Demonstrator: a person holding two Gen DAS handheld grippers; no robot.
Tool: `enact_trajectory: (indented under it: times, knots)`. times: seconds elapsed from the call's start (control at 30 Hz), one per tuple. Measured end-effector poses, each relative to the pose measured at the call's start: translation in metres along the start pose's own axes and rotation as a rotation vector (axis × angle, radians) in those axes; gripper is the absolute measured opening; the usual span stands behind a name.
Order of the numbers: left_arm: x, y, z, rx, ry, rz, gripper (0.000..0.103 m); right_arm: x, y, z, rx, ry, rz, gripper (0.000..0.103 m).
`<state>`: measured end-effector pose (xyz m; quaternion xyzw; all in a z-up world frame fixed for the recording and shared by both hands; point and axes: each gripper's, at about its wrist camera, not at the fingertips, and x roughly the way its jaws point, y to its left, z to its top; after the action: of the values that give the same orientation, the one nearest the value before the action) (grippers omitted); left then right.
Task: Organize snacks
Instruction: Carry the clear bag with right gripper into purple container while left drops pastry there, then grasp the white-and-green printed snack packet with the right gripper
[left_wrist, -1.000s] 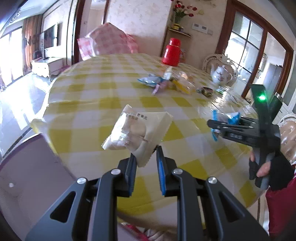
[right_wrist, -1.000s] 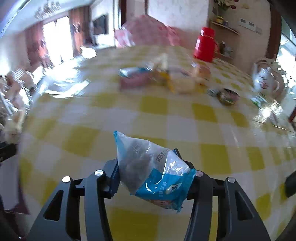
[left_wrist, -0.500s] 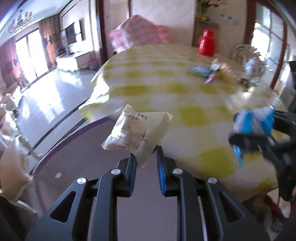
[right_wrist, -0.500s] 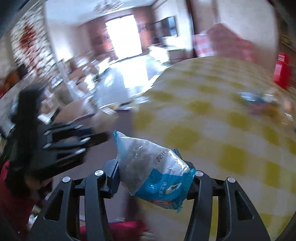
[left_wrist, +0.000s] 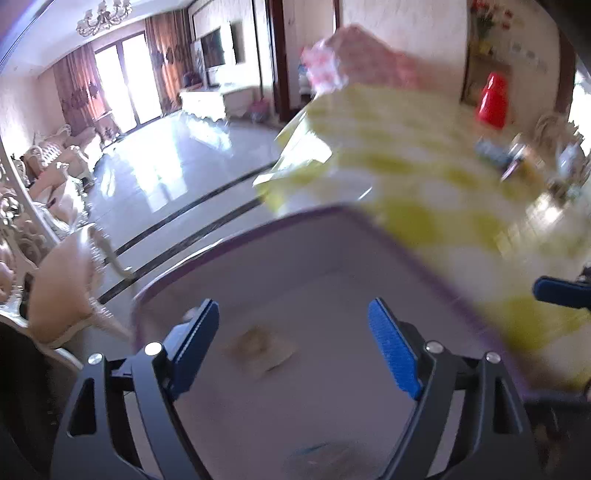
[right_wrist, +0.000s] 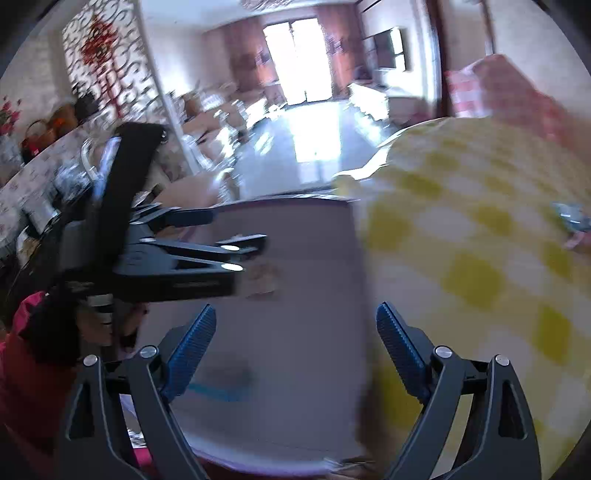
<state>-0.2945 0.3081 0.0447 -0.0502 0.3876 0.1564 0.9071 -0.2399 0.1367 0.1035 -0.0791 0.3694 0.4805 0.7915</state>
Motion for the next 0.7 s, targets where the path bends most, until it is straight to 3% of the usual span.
enact_trajectory:
  times: [0.07, 0.17, 0.3, 0.4, 0.43, 0.53, 0.6, 0.7]
  knots:
    - [-0.009, -0.026, 0.009, 0.000, -0.063, -0.039, 0.099, -0.019, -0.025, -0.004, 0.043, -0.036, -0.057, 0.086]
    - [-0.016, -0.077, 0.026, 0.038, -0.115, -0.113, 0.102, -0.054, -0.077, -0.012, 0.144, -0.077, -0.172, 0.086]
    - [-0.011, -0.169, 0.059, 0.076, -0.106, -0.316, 0.101, -0.101, -0.153, -0.027, 0.301, -0.126, -0.390, 0.088]
    - [0.008, -0.237, 0.069, 0.123, -0.075, -0.408, 0.101, -0.139, -0.218, -0.047, 0.453, -0.188, -0.547, 0.088]
    - [0.025, -0.270, 0.074, 0.130, -0.036, -0.446, 0.101, -0.155, -0.246, -0.057, 0.530, -0.210, -0.639, 0.088]
    - [0.058, -0.333, 0.079, 0.107, 0.020, -0.515, 0.101, -0.187, -0.313, -0.081, 0.714, -0.236, -0.774, 0.088]
    - [0.073, -0.375, 0.089, 0.091, -0.010, -0.523, 0.101, -0.205, -0.366, -0.097, 0.853, -0.241, -0.842, 0.088]
    - [0.091, -0.427, 0.104, 0.118, -0.042, -0.538, 0.101, -0.221, -0.422, -0.109, 0.955, -0.235, -0.906, 0.088]
